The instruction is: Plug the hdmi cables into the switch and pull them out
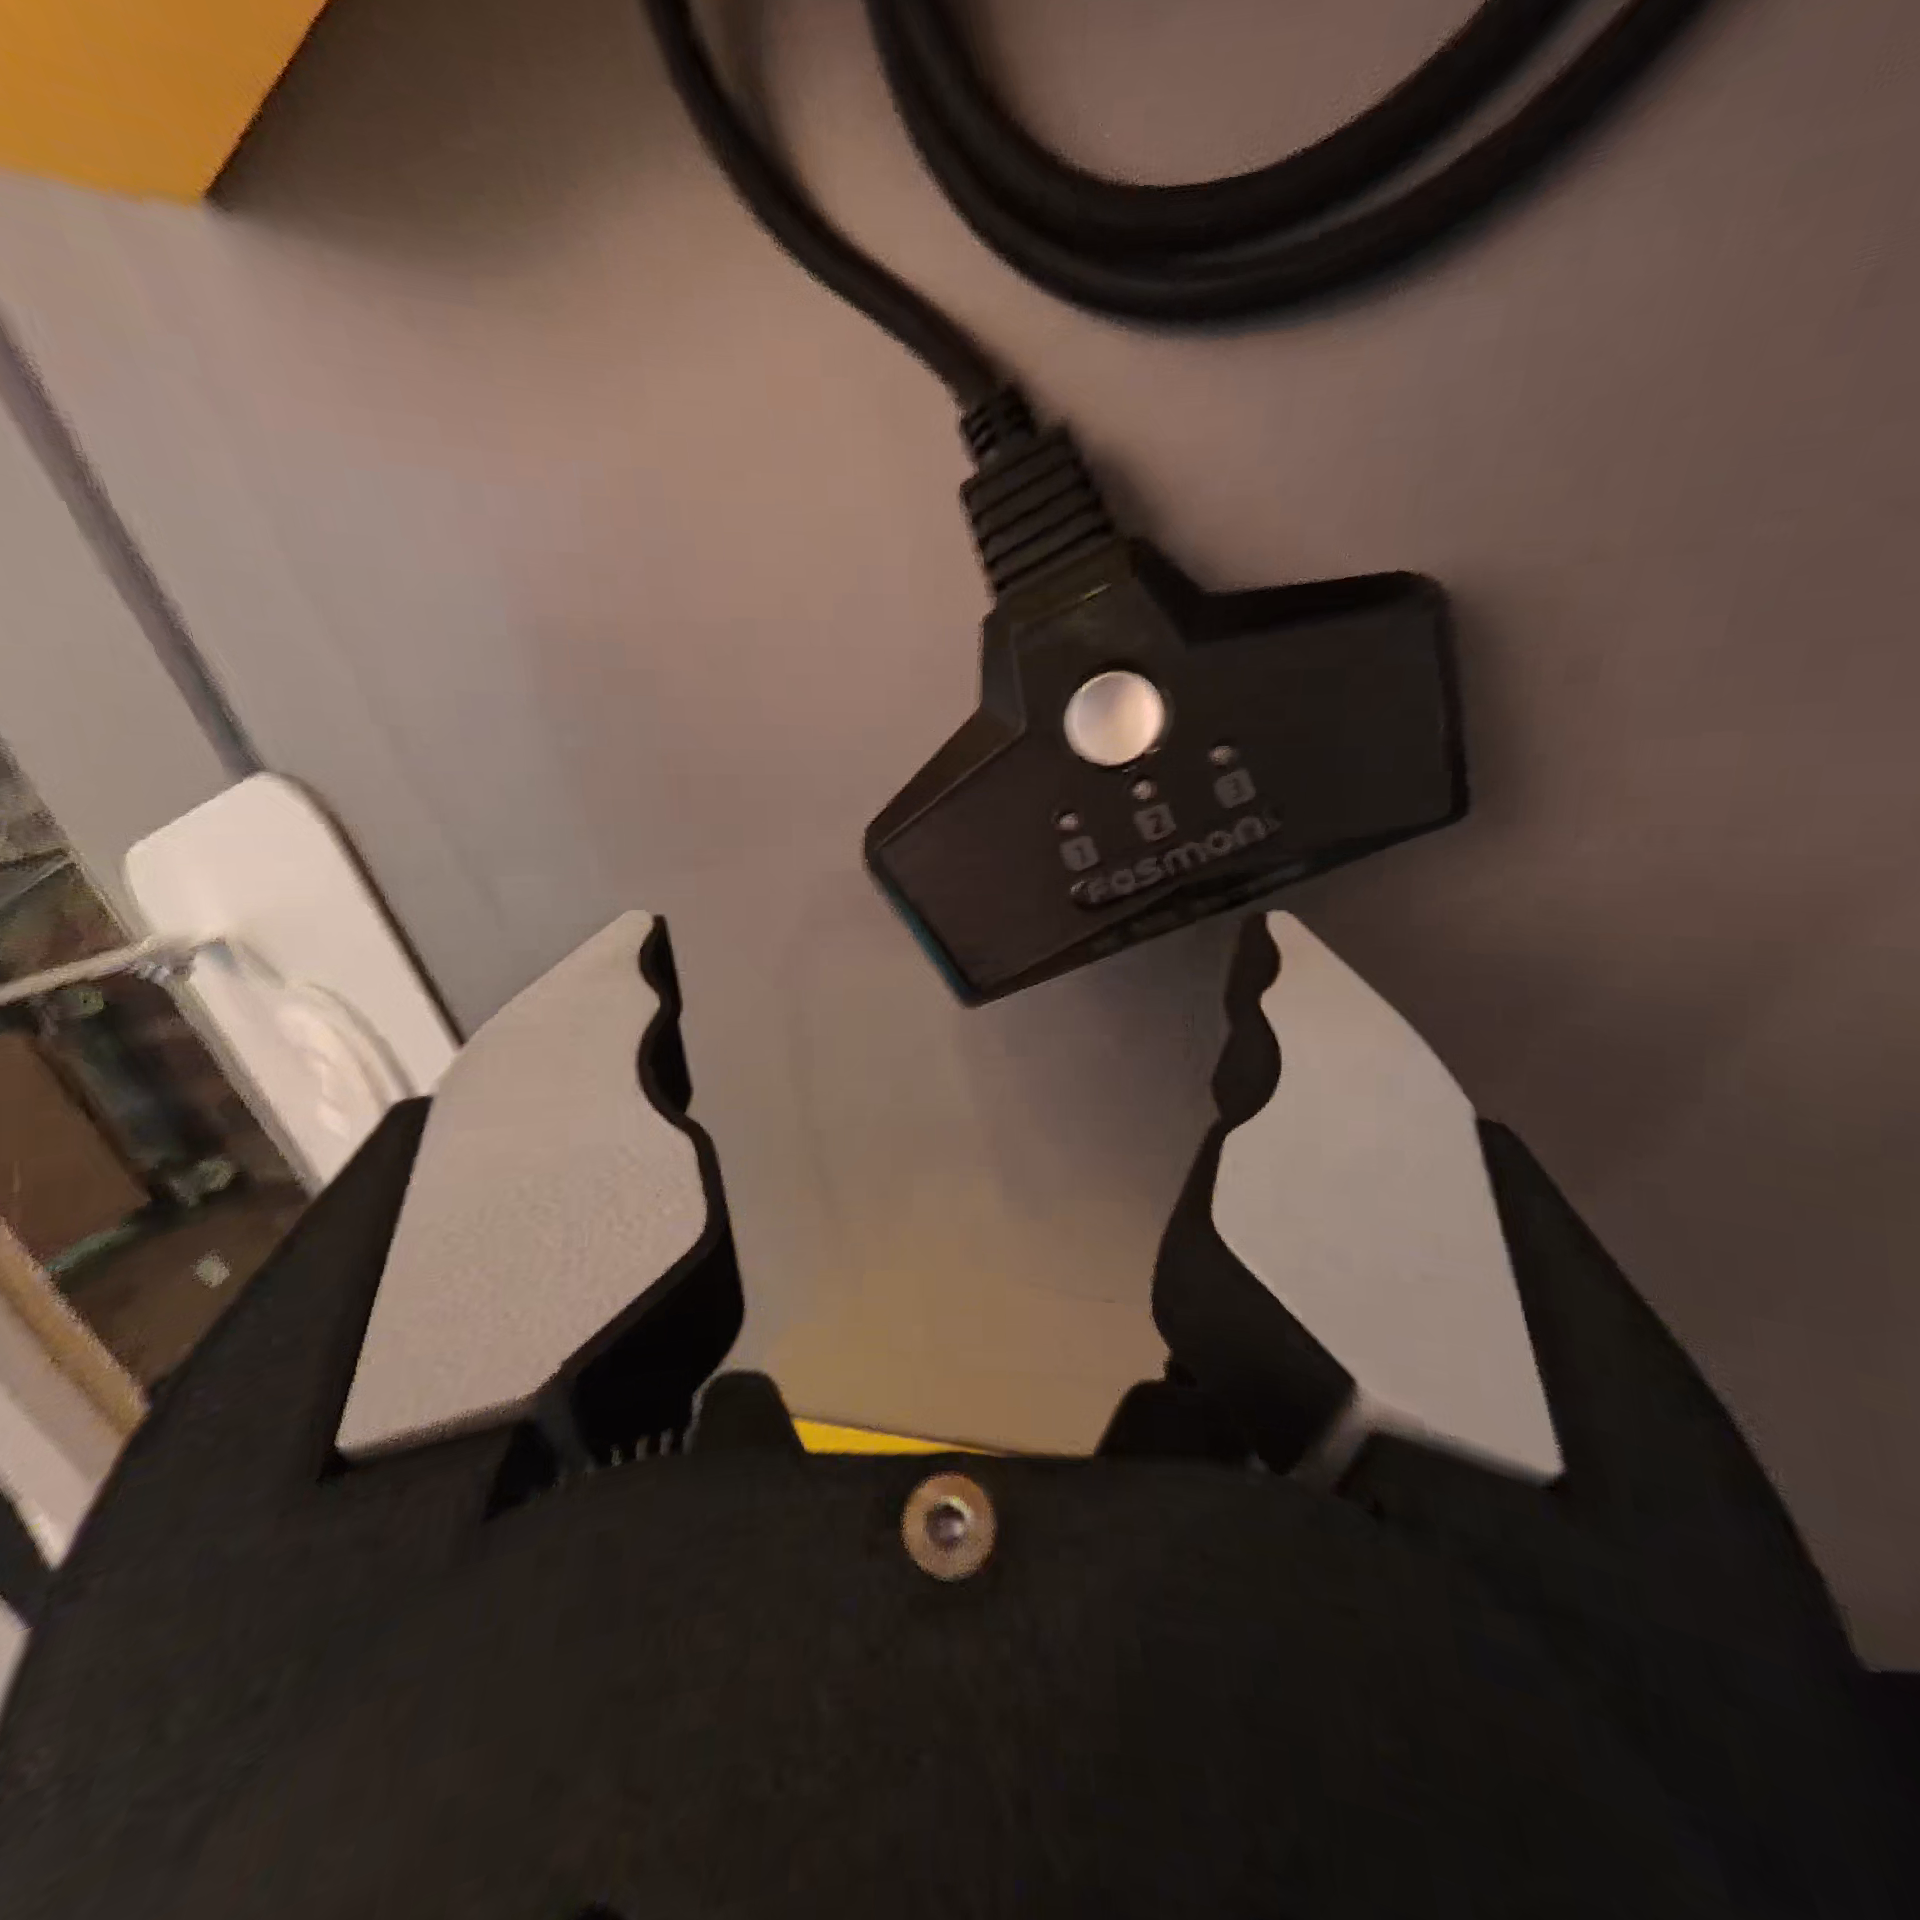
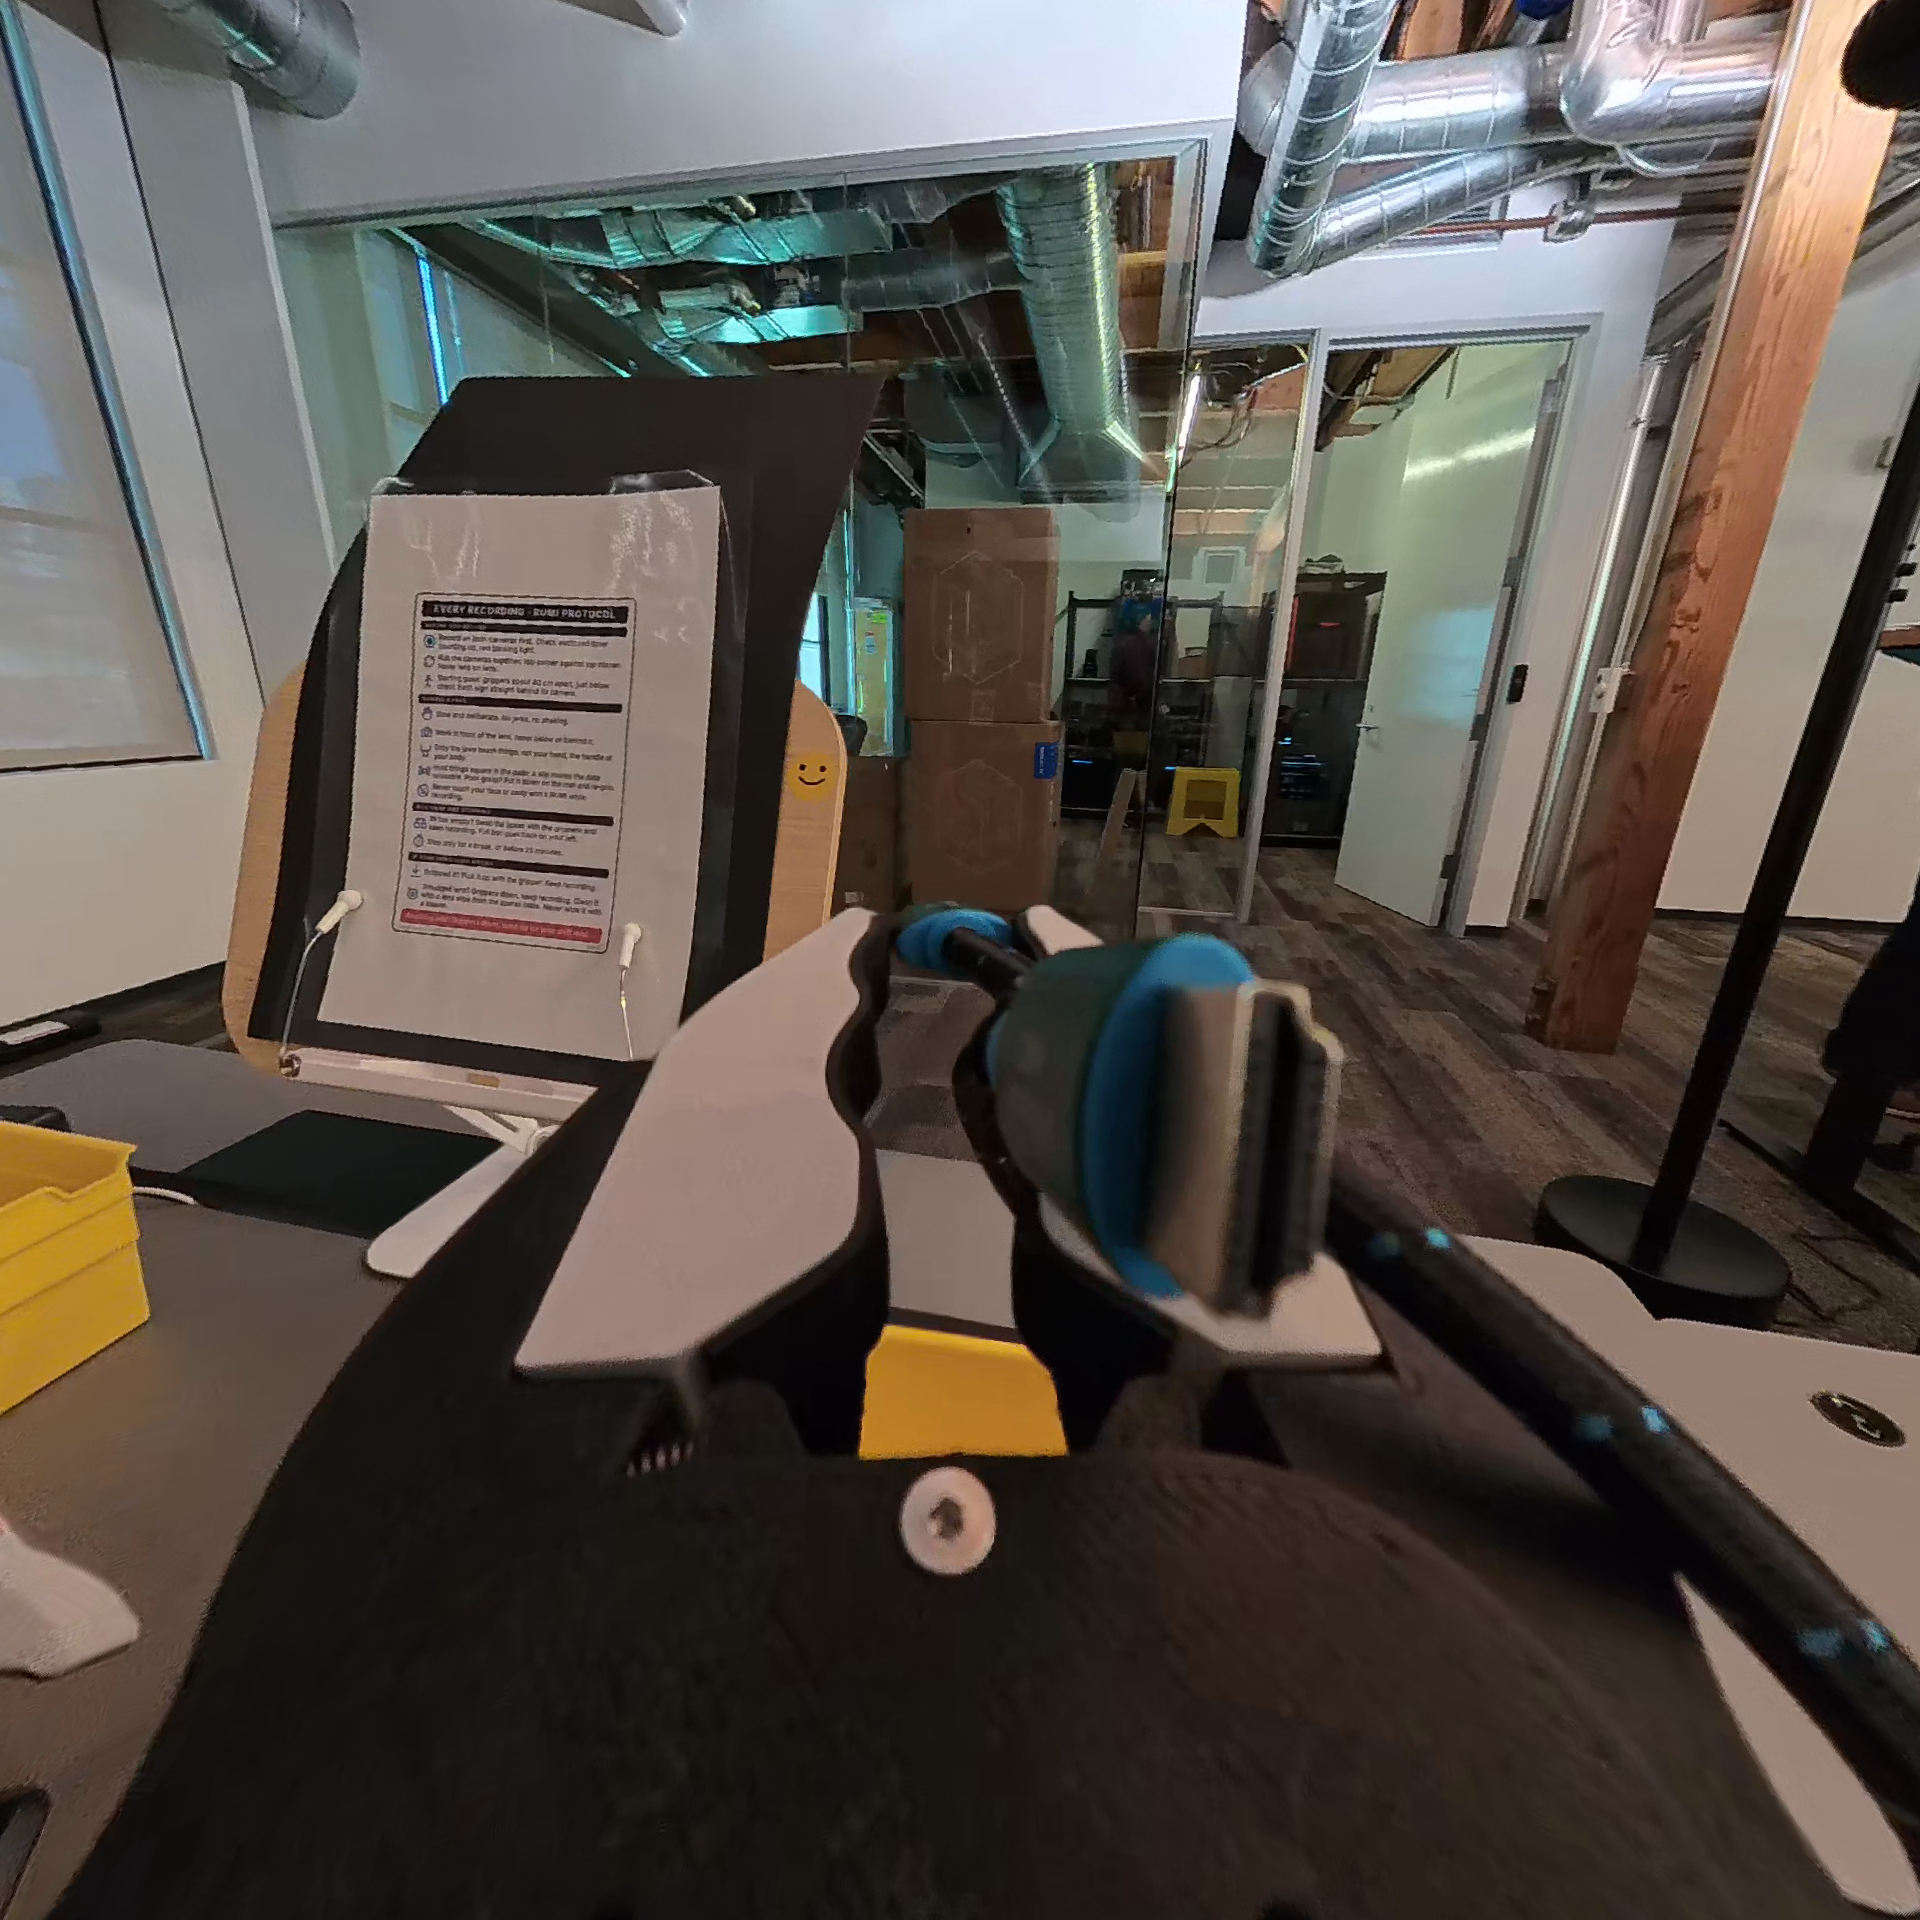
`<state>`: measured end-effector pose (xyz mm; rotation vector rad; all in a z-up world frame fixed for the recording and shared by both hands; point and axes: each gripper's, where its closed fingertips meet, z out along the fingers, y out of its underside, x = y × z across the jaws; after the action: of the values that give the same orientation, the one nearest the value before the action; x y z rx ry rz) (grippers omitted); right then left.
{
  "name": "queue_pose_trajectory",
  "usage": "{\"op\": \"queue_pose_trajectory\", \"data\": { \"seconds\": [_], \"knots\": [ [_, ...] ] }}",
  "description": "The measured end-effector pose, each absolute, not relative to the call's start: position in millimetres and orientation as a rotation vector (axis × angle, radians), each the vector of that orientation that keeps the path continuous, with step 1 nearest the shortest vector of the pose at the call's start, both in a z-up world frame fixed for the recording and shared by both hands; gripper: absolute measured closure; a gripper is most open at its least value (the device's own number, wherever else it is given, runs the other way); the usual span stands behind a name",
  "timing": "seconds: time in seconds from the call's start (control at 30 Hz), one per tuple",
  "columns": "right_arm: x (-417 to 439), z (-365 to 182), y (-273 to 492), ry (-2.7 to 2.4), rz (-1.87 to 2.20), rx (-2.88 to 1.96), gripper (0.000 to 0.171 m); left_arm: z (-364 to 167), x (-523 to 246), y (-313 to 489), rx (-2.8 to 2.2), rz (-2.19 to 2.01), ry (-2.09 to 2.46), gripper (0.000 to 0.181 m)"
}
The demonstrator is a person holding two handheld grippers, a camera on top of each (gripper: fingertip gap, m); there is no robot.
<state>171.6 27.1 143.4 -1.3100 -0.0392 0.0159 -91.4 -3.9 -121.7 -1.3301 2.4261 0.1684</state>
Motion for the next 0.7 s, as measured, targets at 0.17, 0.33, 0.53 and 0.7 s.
{"op": "queue_pose_trajectory", "data": {
  "seconds": [0.17,0.33,0.53,0.7],
  "knots": [
    [174.6,143.7,26.6,-0.046,0.005,-1.312,0.148,-147.7,-98.2,-9.3,-1.164,0.322,2.665,0.078],
    [170.9,144.2,27.0,-0.078,0.023,-1.316,0.148,-155.7,-99.5,-24.3,-1.340,0.187,2.717,0.098],
    [164.7,141.4,30.5,-0.096,0.066,-1.329,0.148,-159.7,-132.7,-35.8,-1.903,0.054,2.463,0.099],
    [154.9,143.2,29.6,-0.130,0.077,-1.327,0.148,-154.6,-144.5,-62.6,-2.302,-0.258,2.076,0.114]
  ]
}}
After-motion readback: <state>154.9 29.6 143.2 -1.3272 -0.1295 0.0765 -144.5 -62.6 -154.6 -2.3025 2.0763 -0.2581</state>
